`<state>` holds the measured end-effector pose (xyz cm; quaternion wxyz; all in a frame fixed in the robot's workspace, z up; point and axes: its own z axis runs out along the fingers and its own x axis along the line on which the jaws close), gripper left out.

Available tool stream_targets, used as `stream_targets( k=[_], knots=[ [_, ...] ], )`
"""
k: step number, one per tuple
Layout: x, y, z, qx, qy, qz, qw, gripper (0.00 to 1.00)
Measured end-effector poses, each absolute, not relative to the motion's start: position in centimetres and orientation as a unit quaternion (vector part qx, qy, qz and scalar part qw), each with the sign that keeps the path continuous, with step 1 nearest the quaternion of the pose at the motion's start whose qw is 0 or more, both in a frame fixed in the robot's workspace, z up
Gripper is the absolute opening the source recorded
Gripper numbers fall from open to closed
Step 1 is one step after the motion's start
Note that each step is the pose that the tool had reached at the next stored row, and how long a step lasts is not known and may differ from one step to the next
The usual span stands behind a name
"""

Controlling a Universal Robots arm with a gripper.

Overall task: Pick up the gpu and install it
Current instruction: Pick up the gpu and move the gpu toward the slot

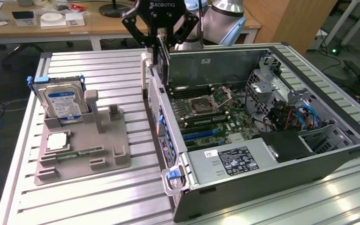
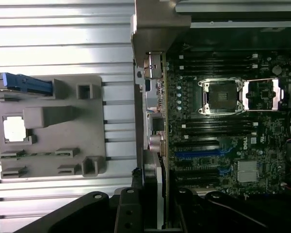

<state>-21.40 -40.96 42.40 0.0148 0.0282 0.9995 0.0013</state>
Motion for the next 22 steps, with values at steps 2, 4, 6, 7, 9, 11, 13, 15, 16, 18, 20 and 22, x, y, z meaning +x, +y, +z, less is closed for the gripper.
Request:
stream_targets(
  k=[2, 4, 6, 7, 9, 11, 13, 15, 16, 18, 20, 22],
  knots=[
    [-20.7, -41.0, 42.4, 0.028, 0.999, 0.001, 0.015, 0.28],
    [-20.0, -41.0, 42.3, 0.028, 0.999, 0.001, 0.015, 0.28],
    [-19.3, -41.0, 42.3, 0.028, 0.999, 0.001, 0.015, 0.28],
    [-19.0, -41.0, 42.3, 0.028, 0.999, 0.001, 0.015, 0.28],
    [-18.3, -41.0, 42.2, 0.028, 0.999, 0.001, 0.015, 0.28],
    [-17.6, -41.0, 42.2, 0.028, 0.999, 0.001, 0.015, 0.28],
    [-17.1, -41.0, 42.1, 0.028, 0.999, 0.001, 0.015, 0.28],
    [-16.6, -41.0, 42.1, 0.028, 0.999, 0.001, 0.015, 0.28],
    [-16.4, -41.0, 42.1, 0.028, 0.999, 0.001, 0.015, 0.28],
    [-15.9, -41.0, 42.0, 0.028, 1.000, 0.001, 0.015, 0.28],
    [-15.5, -41.0, 42.0, 0.026, 1.000, 0.001, 0.015, 0.28],
    [-15.0, -41.0, 42.0, 0.023, 1.000, 0.001, 0.015, 0.28]
  ],
)
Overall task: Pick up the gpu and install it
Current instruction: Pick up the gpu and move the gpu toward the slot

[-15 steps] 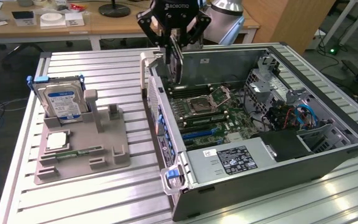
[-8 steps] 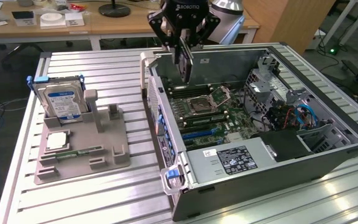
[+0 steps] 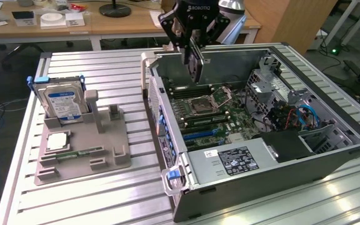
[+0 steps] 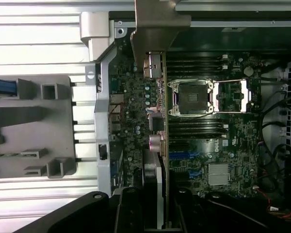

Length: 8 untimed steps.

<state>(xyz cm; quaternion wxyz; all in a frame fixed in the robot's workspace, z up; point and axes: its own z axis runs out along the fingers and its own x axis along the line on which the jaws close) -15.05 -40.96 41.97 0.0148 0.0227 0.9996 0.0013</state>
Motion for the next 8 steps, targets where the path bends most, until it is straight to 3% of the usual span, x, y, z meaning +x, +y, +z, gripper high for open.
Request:
stream_targets(
  k=[8],
  knots=[
    [-12.7, -41.0, 41.8, 0.020, 1.000, 0.002, 0.015, 0.28]
  ],
)
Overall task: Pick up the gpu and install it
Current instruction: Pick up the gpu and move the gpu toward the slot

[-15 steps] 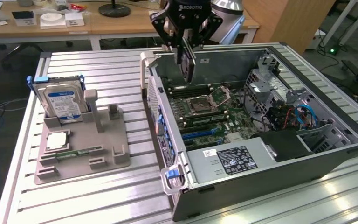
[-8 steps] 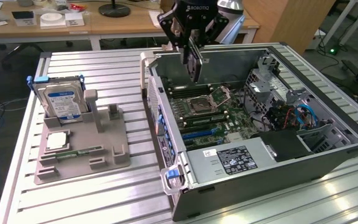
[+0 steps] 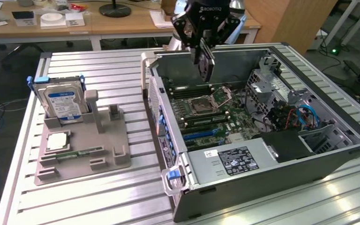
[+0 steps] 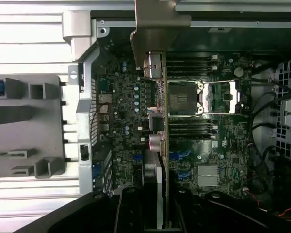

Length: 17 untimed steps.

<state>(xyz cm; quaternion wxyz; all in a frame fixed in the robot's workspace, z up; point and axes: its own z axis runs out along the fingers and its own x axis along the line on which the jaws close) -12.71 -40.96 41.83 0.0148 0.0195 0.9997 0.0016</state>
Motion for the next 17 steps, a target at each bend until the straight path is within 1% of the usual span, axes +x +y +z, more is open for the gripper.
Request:
stream_targets(
  k=[17],
  knots=[
    [-7.4, -41.0, 41.5, 0.015, 1.000, 0.002, 0.015, 0.28]
  ],
)
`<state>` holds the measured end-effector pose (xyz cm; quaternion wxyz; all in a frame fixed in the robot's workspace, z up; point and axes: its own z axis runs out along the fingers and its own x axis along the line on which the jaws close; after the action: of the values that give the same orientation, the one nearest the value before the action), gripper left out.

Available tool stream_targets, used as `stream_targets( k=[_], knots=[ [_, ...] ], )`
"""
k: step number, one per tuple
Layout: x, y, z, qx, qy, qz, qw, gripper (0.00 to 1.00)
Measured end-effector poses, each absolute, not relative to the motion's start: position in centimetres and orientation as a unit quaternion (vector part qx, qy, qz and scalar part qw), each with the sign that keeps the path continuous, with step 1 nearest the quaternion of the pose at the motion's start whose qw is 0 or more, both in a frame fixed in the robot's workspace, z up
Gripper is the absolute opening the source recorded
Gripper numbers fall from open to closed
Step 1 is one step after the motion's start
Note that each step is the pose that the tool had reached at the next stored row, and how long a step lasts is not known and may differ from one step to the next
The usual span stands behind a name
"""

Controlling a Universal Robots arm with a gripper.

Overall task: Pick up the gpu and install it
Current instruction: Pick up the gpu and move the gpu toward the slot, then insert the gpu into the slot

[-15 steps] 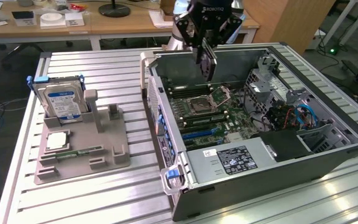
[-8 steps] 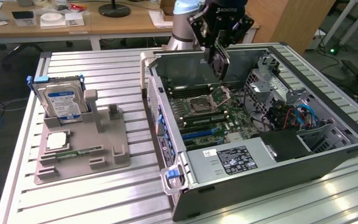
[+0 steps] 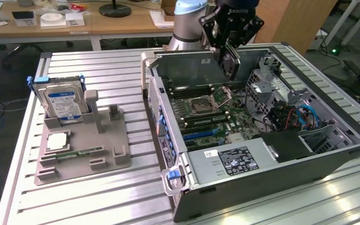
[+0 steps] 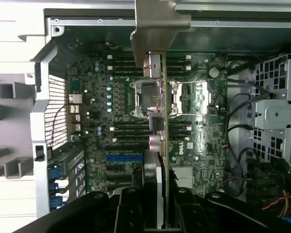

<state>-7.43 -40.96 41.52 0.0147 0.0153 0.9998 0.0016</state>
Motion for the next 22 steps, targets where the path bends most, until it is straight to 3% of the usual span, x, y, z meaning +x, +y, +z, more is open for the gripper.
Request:
stream_targets(
  k=[22],
  knots=[
    [-5.2, -41.0, 41.3, 0.014, 1.000, 0.002, 0.015, 0.28]
  ],
)
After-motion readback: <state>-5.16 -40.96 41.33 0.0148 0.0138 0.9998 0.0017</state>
